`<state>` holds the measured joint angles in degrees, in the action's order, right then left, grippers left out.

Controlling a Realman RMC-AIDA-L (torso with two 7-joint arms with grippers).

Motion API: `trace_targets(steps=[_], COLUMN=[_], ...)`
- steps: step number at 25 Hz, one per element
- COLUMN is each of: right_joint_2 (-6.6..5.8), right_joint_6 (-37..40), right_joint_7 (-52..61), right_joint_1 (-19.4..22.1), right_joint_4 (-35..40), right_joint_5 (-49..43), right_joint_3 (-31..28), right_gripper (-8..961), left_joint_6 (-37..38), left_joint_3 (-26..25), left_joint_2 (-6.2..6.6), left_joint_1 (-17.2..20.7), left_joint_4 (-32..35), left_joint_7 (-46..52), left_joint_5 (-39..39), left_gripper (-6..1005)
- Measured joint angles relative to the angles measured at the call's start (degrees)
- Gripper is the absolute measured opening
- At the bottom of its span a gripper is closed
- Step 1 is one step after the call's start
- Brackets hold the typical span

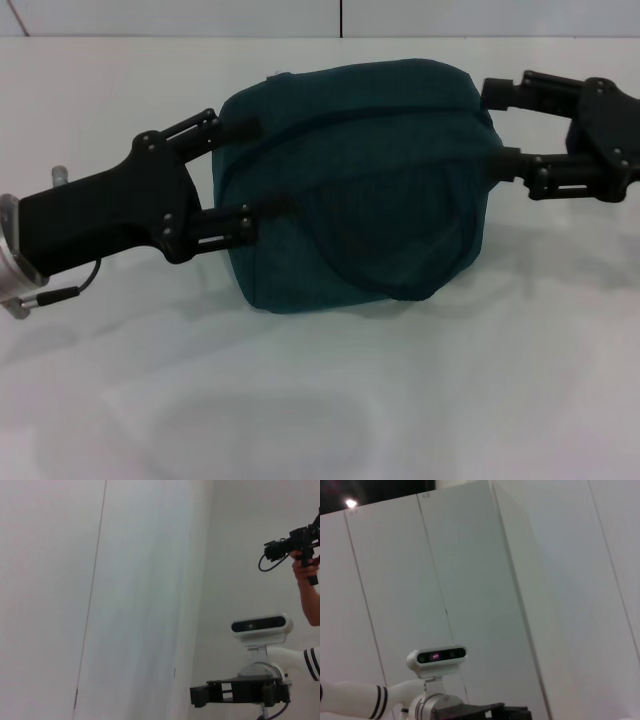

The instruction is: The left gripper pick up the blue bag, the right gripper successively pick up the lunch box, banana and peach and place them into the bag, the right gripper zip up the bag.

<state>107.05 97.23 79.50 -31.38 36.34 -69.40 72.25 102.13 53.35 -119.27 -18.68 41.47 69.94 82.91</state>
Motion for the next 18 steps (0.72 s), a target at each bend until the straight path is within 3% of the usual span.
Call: trace_targets(steps=[18], right_joint_2=[0.63], right_joint_6=[0.35], right_joint_7=[0.13], right_joint_1=[-0.50], right_joint_4=[0.05], right_joint_5=[-1.52], right_joint_3=[0.12], right_gripper=[879], left_joint_6=[-0.07], left_joint_3=[0.00], left_joint_2=[0.01], left_joint_1=[0.04], left_joint_4=[-0.86], left_joint_7=[-0.38], left_joint_5=[0.03], left_gripper=[880])
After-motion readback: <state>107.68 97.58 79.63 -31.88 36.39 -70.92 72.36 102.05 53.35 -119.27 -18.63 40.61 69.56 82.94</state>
